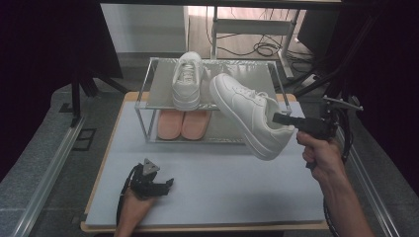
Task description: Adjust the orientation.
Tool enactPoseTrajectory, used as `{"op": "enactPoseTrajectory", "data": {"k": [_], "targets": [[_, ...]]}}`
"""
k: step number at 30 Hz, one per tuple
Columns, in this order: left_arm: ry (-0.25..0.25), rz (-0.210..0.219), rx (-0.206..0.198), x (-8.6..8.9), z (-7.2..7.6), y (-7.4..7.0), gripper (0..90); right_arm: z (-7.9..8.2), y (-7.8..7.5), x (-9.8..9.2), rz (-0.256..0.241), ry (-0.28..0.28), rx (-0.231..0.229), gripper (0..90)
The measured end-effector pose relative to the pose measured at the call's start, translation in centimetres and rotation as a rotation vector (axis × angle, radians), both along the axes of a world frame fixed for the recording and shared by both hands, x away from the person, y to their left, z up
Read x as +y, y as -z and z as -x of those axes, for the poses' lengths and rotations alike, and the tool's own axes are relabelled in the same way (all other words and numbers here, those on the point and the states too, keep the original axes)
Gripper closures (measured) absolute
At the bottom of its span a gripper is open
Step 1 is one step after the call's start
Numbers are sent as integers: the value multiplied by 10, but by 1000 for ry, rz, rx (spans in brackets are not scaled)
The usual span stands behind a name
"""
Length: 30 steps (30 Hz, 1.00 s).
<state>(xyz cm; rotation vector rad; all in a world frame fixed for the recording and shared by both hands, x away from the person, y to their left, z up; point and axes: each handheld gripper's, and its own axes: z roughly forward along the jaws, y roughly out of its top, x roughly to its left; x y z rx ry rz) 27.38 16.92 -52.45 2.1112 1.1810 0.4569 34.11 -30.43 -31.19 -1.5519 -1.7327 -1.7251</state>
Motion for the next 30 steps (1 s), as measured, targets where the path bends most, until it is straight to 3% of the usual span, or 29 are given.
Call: {"op": "enactPoseTrajectory", "data": {"k": [5,13,19,22,25,30], "targets": [[1,-2,1,0,0,0,162,-17,-6,8,14,54,6,793],[1,-3,1,0,0,0,162,-46,-15,26,113,136,3,790],[1,-2,1,0,0,0,162,-65,-9,39,133,186,35,781],[2,-2,1,0,0,0,162,-69,-7,44,123,191,32,755],[2,-2,1,0,0,0,163,-70,-12,53,165,185,2,718],[2,-4,1,0,0,0,163,-71,-15,59,152,175,-28,620]]}}
